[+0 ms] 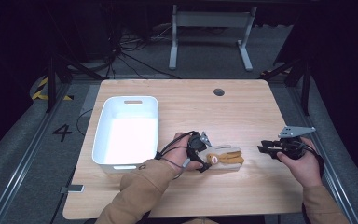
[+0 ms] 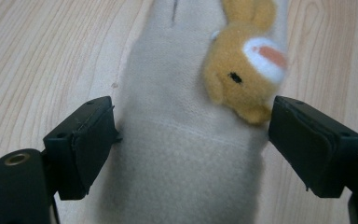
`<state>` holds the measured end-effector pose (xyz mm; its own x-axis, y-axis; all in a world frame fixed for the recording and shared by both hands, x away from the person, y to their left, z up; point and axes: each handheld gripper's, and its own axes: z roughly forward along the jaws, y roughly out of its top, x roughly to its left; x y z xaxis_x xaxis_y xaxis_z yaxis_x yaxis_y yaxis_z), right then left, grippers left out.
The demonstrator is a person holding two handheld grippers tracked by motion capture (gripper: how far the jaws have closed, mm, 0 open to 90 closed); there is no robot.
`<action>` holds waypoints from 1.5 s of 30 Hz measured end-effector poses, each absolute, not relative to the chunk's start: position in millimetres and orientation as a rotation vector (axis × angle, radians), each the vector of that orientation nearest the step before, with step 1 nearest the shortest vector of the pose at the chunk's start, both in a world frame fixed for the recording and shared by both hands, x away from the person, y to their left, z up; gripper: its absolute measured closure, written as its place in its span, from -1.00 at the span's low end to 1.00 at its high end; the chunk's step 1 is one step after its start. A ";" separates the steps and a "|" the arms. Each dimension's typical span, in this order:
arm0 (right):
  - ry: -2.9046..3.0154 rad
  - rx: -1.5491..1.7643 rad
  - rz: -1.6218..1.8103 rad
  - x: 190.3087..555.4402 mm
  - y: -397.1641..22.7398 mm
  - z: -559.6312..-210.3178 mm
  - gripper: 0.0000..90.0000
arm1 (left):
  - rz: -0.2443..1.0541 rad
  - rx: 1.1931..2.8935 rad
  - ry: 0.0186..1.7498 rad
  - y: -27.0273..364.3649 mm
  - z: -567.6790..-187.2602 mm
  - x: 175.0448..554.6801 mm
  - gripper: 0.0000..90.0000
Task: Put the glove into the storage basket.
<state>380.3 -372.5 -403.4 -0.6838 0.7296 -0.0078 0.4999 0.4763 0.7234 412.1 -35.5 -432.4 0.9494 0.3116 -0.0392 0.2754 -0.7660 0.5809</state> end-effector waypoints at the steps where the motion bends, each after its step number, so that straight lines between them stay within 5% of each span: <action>1: 2.414 1.038 1.028 380.5 -372.2 -403.7 0.49 | 0.073 2.491 0.416 -36.4 -433.3 412.5 -0.65; 24: 2.407 1.052 1.045 382.3 -373.3 -406.2 0.42 | 0.083 2.558 0.346 -56.1 -455.6 417.6 -0.79; 45: 2.416 1.058 1.045 383.8 -370.4 -408.8 0.41 | 0.097 2.429 0.317 -53.8 -467.5 415.4 -0.91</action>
